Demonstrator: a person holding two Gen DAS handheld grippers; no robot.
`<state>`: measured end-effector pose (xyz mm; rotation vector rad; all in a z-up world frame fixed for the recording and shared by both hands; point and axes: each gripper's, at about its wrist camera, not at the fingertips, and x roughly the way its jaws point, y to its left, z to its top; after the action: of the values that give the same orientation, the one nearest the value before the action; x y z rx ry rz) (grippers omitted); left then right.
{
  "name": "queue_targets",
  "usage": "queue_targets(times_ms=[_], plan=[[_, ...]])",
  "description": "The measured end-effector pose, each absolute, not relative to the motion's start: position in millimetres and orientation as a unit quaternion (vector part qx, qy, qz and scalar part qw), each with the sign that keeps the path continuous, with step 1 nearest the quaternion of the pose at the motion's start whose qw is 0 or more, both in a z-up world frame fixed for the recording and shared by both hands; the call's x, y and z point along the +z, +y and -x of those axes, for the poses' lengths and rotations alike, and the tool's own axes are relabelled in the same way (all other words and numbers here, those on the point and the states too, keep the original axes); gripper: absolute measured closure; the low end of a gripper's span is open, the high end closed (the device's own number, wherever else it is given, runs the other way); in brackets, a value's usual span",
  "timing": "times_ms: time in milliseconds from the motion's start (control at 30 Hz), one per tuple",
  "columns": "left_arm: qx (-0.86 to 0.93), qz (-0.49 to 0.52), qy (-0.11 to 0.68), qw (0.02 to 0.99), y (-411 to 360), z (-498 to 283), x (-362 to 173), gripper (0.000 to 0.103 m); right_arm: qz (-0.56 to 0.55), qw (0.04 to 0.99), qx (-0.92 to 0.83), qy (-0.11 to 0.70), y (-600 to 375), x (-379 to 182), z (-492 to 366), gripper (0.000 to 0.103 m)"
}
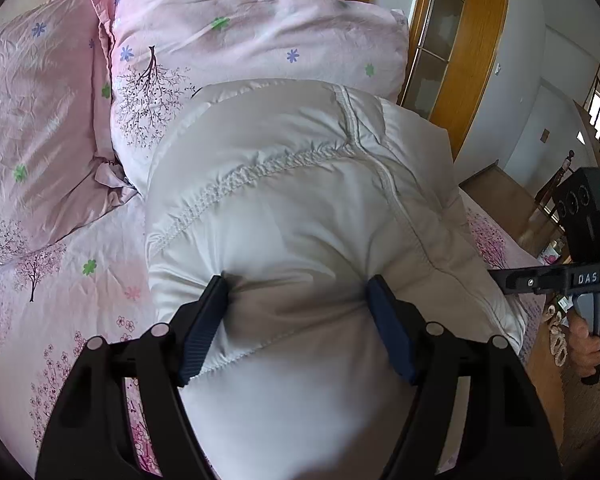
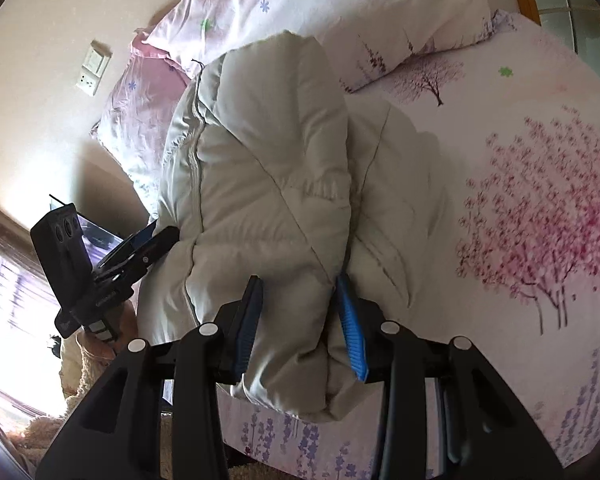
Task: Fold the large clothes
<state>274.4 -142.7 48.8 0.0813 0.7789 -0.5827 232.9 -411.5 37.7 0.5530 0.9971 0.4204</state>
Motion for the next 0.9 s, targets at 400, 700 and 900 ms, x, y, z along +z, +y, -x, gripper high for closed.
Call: queue_targets(times_ms=[400,700,900], plan=[[-0.284,-0.063,0.375,0.88,-158,-268,47,0.031,-0.295,0.813,0.107,0.489,-440,-14,-221,0.103],[-0.278,-0.064,0.382,0.879,-157,-272,45,0.031,-0.314,0.86,0.133,0.379,-457,68,-244,0.031],[-0.277,-0.066,0.384,0.878,-158,-272,46,0.031,-0.312,0.855,0.149,0.387,-437,84,-295,0.037]])
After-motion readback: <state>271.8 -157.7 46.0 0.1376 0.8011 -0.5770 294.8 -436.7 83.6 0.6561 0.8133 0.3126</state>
